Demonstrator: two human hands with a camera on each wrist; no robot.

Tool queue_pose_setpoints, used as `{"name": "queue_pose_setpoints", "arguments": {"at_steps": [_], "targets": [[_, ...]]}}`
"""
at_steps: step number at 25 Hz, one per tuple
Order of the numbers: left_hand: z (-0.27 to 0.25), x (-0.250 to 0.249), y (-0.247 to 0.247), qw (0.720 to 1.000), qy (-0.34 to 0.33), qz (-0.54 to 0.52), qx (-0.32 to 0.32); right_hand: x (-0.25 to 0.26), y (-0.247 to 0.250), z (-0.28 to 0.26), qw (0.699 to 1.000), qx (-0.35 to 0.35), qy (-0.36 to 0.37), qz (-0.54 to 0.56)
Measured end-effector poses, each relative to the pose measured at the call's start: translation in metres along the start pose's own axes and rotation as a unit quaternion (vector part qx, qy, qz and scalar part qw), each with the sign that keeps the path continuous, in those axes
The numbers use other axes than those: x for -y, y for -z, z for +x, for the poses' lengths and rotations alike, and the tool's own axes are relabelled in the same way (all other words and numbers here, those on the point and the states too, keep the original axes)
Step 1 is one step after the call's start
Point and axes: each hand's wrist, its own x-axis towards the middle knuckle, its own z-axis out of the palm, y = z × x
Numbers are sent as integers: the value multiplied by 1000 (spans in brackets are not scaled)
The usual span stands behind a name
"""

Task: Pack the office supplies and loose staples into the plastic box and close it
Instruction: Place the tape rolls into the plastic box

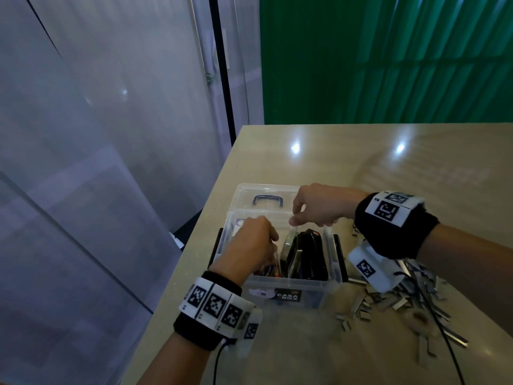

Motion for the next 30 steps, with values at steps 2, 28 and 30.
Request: {"name": "queue_pose_setpoints", "arguments": {"at_steps": [2, 28, 30], "targets": [[-1, 2, 10, 1000, -7, -3, -24, 1, 4, -2, 1000, -6, 9, 4], [16, -196, -114, 977, -208, 15, -34, -211, -16, -133, 989, 98, -42, 103], [21, -197, -136, 986, -166, 35, -4, -236, -38, -134, 988, 96, -48, 109]]}}
